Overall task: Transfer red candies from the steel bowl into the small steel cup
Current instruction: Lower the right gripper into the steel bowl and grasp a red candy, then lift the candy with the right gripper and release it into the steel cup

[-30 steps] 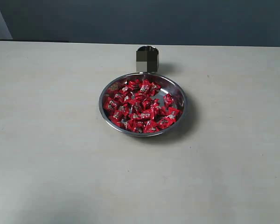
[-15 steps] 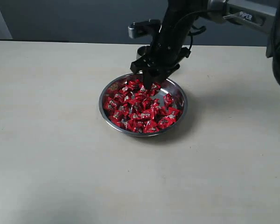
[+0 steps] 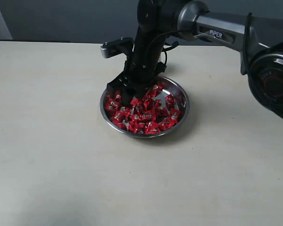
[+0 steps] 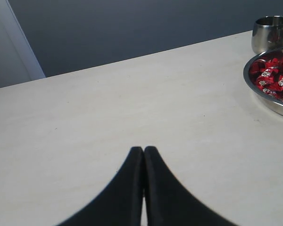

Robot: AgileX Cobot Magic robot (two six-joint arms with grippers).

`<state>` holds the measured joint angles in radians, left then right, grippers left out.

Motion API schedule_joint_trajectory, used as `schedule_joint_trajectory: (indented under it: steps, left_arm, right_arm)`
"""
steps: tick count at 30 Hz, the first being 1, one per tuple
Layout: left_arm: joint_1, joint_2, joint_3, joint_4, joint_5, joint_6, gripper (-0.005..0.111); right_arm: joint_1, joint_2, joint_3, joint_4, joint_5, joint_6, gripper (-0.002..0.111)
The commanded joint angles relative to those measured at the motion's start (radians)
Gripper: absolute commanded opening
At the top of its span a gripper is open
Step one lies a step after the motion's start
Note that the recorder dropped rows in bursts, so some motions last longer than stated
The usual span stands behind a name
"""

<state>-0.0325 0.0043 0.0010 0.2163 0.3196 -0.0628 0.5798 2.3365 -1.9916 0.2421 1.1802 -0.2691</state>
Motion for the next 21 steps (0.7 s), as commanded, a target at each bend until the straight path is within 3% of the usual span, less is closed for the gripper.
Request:
schedule_joint_trajectory:
  steps: [1,21]
  left_arm:
    - [0.0,-0.004,-0.001,0.003,-0.007,-0.005,0.0]
    - [0.0,-0.004,-0.001,0.003,-0.007,-0.005,0.0]
  right_arm:
    - [0.002,0.03,-0.009,-0.048,-0.015,-0.008,0.047]
    - [0.002,0.079,-0.009,-0.099,-0.042,0.01,0.047]
